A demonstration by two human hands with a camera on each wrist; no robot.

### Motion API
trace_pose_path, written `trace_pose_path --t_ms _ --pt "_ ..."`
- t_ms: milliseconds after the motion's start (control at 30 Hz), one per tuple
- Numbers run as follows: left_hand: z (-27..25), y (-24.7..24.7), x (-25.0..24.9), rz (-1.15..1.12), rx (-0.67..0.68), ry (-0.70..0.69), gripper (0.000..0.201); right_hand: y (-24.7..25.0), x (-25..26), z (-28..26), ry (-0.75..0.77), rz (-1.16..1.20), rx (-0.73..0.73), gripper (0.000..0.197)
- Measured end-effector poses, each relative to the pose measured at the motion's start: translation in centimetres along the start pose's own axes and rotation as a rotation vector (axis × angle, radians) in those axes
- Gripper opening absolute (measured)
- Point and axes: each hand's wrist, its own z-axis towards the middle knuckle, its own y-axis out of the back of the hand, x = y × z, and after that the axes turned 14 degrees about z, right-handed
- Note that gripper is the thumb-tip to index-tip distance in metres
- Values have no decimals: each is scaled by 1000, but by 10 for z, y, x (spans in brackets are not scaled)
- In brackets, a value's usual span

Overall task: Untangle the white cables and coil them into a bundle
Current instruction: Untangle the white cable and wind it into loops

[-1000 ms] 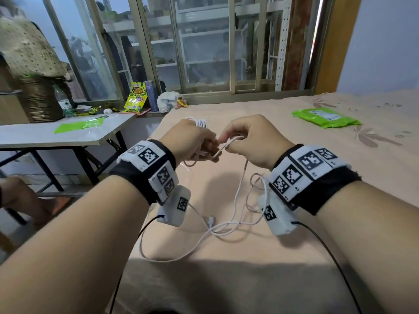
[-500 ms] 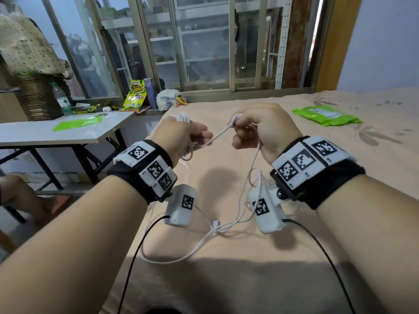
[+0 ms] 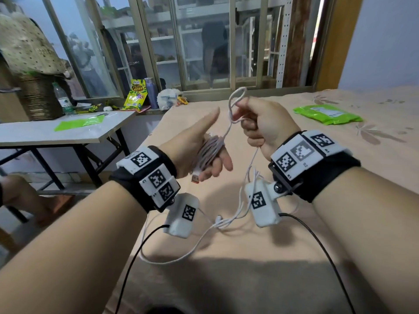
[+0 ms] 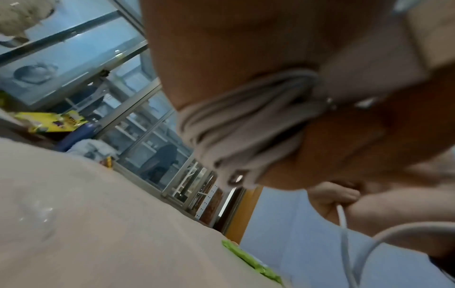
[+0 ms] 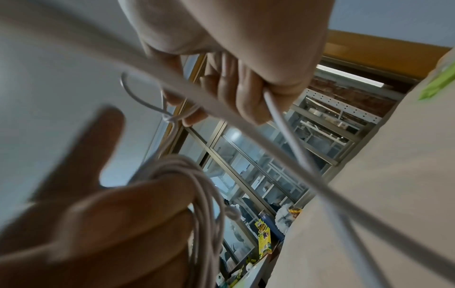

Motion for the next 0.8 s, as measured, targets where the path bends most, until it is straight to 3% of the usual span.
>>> trace_pose_path --t_ms 133,233,367,500,667,800 --pt "-2 -7 1 82 70 -84 40 0 -8 3 129 -219 -86 16" --pt "-3 -2 -1 -118 103 -156 38 5 -14 5 135 -274 -98 18" --pt "-10 3 -5 -355 277 -316 33 12 -21 9 195 -321 -115 24" --pt "-19 6 -17 -592 379 -481 32 23 -33 18 278 -581 -201 23" --pt "-22 11 -30 -671 330 -593 42 23 -38 13 280 -827 -267 27" --pt "-17 15 -32 -808 263 -600 38 14 -41 8 243 -906 -187 26"
